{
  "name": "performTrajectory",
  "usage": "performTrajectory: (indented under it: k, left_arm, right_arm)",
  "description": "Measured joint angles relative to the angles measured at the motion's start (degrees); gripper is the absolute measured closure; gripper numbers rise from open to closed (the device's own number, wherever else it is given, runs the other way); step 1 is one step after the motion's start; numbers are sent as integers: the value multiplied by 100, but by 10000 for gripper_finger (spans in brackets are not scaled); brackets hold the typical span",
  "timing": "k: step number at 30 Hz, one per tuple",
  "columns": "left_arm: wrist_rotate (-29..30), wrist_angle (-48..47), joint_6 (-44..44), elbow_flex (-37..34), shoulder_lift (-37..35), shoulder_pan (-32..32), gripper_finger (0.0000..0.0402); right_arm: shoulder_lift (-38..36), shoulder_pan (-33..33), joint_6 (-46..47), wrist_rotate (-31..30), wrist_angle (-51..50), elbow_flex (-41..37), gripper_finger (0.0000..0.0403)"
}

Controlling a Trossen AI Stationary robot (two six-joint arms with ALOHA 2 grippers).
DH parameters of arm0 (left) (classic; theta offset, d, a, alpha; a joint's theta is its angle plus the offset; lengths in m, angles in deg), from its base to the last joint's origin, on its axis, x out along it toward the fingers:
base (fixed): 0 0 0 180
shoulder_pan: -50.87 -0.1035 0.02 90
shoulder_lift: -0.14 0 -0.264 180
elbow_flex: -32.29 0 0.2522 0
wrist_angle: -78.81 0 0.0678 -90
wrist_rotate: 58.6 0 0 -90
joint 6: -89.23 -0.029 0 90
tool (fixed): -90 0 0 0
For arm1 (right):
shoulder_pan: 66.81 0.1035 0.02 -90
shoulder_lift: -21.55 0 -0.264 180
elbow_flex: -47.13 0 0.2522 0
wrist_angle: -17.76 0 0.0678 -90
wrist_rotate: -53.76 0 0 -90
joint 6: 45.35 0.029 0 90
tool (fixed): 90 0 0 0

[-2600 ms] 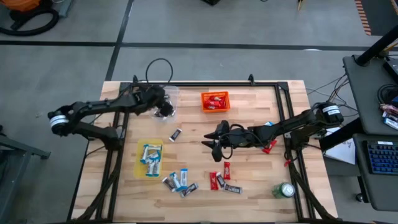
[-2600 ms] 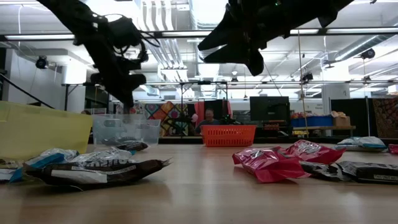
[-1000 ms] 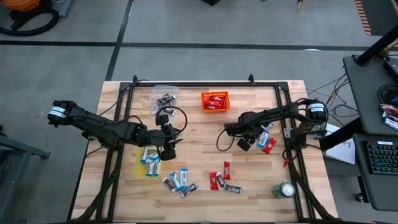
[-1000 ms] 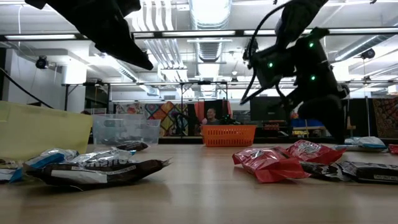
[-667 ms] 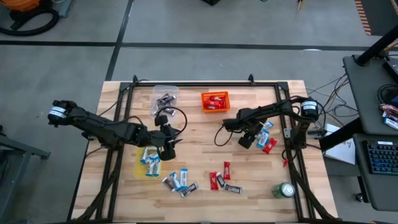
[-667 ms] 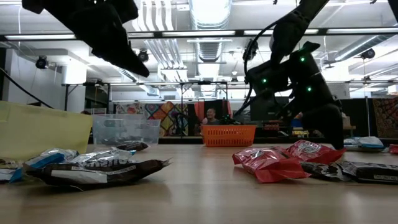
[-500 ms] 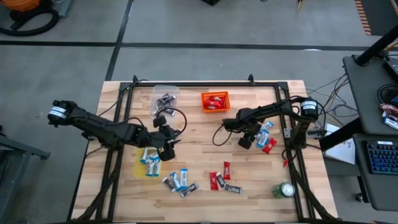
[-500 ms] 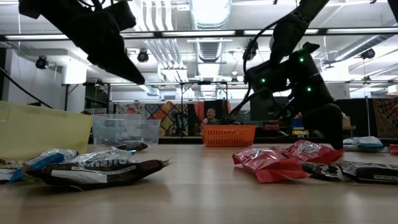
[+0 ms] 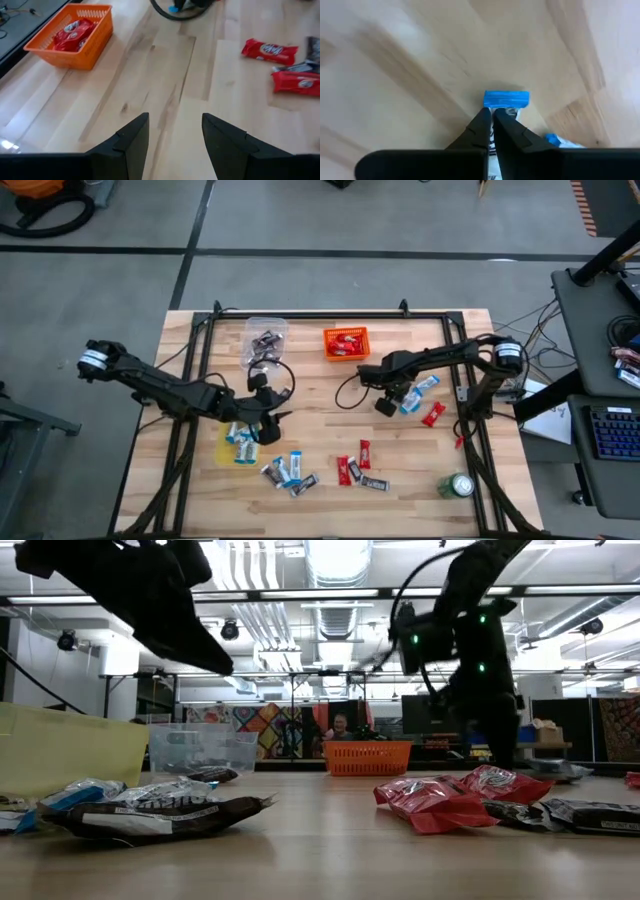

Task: Sort candy
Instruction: Put the middle right white candy into the yellow bin

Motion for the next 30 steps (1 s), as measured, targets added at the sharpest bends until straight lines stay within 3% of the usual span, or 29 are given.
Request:
performTrajectory:
  k: [9,22,26,30]
  left_arm:
    - [-7,410,-18,-1,1,267,236]
    - [-12,1574,-460,-4,470,565,236]
    - [-16,1780,-460,-4,772,588,236]
    - [-14,2099,-460,-9,988,619,236]
  right_arm:
    - [-964,265,11,31,1076,-7,394]
    - [-1660,926,-401,-26,4141,-713,394]
    - [-1529,979,57,-682,4243,-839,394]
    - [-1331,1056,-51,-1039,4369,-1062,394]
